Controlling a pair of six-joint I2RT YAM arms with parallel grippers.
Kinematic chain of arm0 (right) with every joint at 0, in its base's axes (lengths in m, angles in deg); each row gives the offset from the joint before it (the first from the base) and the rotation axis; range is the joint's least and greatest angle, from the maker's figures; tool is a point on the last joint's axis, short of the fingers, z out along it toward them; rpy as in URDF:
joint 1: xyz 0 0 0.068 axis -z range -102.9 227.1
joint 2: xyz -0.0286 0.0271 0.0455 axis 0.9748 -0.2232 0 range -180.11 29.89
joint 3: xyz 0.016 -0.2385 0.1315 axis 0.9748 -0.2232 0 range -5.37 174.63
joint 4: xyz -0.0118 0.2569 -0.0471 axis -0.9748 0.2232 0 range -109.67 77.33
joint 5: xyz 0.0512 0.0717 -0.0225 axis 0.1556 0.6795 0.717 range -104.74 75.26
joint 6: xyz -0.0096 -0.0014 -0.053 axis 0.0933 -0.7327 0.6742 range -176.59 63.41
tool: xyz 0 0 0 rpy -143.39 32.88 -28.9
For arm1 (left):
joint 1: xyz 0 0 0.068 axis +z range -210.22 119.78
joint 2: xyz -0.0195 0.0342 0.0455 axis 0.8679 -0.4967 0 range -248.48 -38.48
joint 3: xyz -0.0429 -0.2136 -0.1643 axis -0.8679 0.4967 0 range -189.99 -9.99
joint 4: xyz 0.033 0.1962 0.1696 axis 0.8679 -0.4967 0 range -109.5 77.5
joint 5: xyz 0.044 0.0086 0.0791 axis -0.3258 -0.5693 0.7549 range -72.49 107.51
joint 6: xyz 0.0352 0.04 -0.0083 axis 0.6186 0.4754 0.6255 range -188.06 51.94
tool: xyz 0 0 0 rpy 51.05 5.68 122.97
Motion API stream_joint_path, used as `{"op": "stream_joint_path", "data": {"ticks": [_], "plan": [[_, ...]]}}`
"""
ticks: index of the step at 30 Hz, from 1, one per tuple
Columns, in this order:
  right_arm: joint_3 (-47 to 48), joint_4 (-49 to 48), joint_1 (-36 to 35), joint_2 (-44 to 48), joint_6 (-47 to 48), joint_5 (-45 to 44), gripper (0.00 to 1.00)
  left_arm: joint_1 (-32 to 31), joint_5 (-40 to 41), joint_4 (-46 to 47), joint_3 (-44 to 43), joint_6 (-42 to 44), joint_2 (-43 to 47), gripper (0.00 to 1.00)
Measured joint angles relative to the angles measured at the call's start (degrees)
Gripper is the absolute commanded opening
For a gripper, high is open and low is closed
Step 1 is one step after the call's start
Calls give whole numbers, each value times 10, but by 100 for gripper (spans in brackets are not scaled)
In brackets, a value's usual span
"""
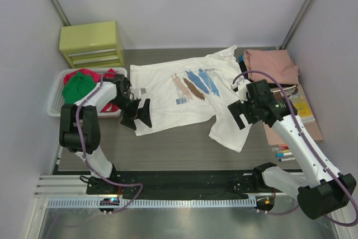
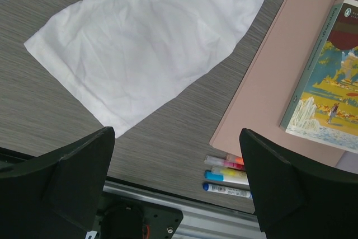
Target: Fold and stack the t-shirts
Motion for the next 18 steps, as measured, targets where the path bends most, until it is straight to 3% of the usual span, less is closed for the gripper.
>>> {"op": "stream_joint_path", "data": {"ticks": [7,18], "plan": [[-3,-9,0,2,6,0,100,0,71,61,32,-75,-2,100],[-4,-33,3,-5,7,4,100,-1,119,102,70,-111,-23,100]]}}
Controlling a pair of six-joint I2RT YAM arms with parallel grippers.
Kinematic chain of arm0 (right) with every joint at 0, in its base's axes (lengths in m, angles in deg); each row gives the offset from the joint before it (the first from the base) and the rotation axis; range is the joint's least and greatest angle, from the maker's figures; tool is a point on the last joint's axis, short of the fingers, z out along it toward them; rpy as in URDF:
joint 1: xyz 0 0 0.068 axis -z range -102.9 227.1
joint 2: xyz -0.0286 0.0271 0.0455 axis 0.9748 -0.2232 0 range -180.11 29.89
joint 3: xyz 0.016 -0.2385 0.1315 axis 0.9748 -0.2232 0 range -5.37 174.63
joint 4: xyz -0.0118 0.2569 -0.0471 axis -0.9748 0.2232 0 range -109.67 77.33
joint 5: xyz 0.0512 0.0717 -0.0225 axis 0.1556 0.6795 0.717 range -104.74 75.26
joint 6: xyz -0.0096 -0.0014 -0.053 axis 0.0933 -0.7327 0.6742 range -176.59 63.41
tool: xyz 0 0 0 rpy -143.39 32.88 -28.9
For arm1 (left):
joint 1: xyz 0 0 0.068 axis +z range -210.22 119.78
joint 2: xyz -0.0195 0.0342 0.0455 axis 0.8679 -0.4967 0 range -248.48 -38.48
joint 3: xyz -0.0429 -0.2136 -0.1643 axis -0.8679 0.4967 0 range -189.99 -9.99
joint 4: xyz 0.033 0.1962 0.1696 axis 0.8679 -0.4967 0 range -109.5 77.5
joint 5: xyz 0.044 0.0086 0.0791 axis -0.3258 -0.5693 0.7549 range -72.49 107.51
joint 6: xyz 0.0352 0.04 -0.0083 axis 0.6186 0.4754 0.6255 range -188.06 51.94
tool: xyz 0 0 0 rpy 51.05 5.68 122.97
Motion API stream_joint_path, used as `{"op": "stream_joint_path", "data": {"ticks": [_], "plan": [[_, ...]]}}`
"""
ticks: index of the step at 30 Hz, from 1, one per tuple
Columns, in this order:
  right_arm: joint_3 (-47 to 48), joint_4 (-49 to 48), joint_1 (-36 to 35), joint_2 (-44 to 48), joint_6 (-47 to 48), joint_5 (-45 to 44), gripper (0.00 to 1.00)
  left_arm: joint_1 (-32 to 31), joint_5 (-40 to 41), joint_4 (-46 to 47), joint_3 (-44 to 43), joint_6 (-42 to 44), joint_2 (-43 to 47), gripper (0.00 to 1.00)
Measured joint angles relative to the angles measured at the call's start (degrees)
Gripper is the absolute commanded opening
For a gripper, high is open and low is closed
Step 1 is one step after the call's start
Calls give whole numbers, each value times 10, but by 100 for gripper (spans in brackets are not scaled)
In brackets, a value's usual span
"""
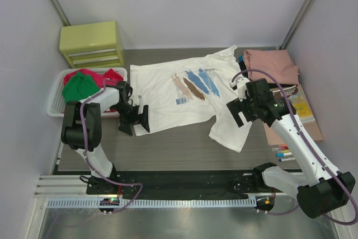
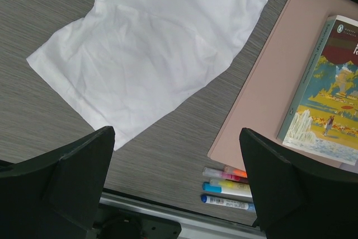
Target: Fold and stack the t-shirts
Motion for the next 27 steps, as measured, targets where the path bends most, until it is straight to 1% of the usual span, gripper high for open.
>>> {"op": "stream_joint_path", "data": {"ticks": [3,5,6,7,8,9,10,16,20,27], "plan": [[-2,-5,1,-2,0,0,100,-2,1,5,2,-6,0,100],[-3,-9,1,-7,0,0,100,-3,-6,7,2,-10,0,87],[-3,-10,2,-10,0,0,100,-3,-12,9,2,-10,-3,79],[-4,-12,3,-12,0,0,100,-4,-19,9,2,-11,-7,55],[-5,-14,3,-13,0,0,100,-5,-25,10,2,-11,-10,41],[-6,-14,4,-14,0,0,100,-7,-31,12,2,-11,-15,8],[-7,-15,4,-14,0,0,100,-8,-34,14,2,-12,-20,0],[-9,-17,8,-14,0,3,99,-14,-45,20,2,-5,-42,0],[-9,-15,9,-19,4,7,94,-14,-45,15,0,2,-42,0],[-8,5,11,-27,21,9,95,-13,-32,-10,-17,22,-43,0]]}}
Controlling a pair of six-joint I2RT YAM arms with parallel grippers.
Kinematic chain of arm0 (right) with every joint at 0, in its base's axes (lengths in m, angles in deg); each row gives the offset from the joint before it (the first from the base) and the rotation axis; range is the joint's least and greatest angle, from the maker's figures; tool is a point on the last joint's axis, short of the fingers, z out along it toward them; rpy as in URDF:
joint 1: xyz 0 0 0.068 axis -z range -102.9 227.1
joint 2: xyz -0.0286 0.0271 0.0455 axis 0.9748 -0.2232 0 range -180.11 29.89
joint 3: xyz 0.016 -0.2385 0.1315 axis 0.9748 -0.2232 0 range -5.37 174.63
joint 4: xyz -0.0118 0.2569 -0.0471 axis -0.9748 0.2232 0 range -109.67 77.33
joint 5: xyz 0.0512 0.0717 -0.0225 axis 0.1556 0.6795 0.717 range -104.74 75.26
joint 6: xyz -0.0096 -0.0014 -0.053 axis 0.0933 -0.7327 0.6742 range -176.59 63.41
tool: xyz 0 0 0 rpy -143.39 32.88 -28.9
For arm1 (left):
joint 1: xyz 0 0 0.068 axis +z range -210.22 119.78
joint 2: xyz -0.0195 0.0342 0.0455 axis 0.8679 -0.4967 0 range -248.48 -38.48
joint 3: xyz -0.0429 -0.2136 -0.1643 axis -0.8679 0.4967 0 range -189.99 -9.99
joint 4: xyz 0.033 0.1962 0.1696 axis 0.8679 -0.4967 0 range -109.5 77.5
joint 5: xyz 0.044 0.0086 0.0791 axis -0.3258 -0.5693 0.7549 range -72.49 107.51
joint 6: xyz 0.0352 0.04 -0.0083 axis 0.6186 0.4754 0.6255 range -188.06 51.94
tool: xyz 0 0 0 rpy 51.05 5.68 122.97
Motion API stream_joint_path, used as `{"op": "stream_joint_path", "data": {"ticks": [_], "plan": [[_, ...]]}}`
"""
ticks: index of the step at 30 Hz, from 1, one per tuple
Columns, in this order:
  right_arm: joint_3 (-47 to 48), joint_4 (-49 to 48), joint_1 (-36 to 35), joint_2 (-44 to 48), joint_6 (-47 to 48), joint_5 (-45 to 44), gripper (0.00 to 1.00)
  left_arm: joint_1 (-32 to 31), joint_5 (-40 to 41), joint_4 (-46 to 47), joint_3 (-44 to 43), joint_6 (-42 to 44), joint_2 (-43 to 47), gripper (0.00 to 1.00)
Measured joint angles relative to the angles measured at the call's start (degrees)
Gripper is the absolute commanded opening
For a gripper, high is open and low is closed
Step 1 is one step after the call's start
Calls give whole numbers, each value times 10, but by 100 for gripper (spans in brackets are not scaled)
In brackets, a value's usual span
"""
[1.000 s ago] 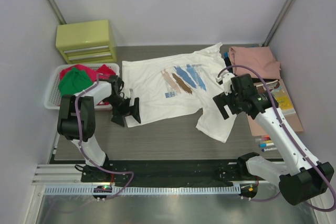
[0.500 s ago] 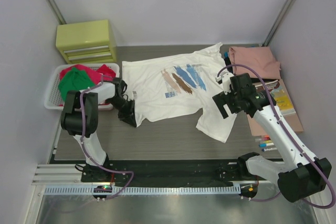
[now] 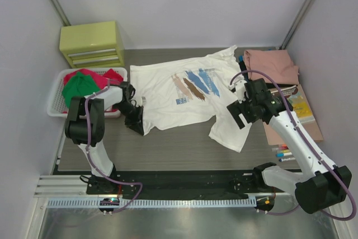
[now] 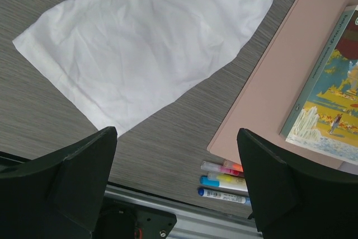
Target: Fold and stack the t-shirts
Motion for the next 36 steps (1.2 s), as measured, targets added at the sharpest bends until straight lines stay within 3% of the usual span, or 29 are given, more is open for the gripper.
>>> {"op": "stream_joint_path", "data": {"ticks": [10,26,36], "plan": [[0,43,0,11,16,0,94,0,14,-2,-21,16,90,0],[-4,73,0,-20,16,-21,97,0,56,-14,-30,28,151,0],[-30,138,24,-60,34,61,78,0,82,23,-27,14,200,0]]}}
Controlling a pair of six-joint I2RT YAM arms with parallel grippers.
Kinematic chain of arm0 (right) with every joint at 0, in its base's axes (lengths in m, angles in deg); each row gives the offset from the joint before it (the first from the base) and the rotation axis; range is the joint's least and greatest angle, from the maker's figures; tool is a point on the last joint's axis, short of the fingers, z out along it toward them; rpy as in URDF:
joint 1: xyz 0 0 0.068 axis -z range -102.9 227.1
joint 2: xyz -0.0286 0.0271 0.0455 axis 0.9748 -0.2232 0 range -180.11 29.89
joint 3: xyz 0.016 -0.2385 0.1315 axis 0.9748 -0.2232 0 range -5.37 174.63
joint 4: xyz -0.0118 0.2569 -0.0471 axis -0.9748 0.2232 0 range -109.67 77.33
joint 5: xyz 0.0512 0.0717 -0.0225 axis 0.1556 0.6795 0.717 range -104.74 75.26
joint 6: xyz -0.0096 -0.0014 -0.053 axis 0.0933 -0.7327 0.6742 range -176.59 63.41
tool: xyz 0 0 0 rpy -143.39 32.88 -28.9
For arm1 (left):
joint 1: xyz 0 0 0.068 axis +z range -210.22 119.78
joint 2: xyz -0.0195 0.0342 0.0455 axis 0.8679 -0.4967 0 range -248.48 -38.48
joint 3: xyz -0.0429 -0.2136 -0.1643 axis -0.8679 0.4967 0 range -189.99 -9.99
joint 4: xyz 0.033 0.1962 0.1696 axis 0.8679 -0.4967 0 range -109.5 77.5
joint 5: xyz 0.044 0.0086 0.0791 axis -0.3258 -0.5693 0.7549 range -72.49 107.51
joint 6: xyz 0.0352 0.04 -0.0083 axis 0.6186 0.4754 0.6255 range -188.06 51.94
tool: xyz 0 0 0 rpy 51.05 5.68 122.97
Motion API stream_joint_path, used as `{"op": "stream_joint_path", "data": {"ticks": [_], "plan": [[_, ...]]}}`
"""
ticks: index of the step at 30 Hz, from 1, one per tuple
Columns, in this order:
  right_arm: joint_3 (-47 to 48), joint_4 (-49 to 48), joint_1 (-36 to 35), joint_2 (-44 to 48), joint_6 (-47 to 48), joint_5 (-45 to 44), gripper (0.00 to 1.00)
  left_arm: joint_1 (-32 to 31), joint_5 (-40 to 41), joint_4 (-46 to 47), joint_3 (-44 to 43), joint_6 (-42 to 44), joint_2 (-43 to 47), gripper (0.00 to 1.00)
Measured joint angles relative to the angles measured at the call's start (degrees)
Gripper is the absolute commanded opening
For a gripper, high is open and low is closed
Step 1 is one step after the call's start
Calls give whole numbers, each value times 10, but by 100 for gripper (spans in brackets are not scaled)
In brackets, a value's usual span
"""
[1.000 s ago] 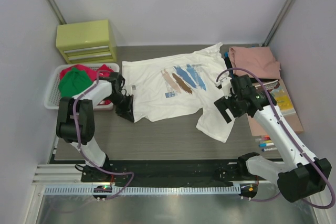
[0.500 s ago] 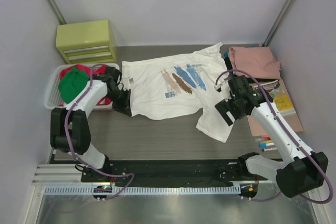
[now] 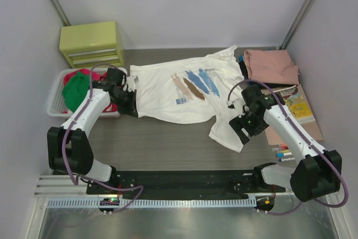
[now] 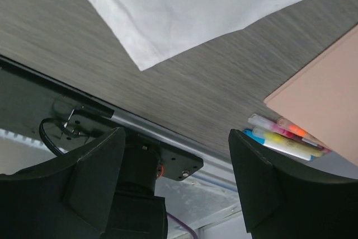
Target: Fold and stack the t-shirts
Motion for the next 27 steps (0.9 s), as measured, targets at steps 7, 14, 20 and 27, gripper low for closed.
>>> {"op": "stream_joint_path", "data": {"ticks": [7,14,20,27], "plan": [[-40,16,-2,-33,42,42,73,0,5,17,0,-4,27,0],[-49,-10,-17,-108,71,26,73,0,8,18,0,-4,26,0],[-47,-43,-66,-133,65,8,73,0,12,18,0,-5,26,0],[-47,-88,-141,-160,47,-33,70,0,12,18,0,-5,23,0]]}}
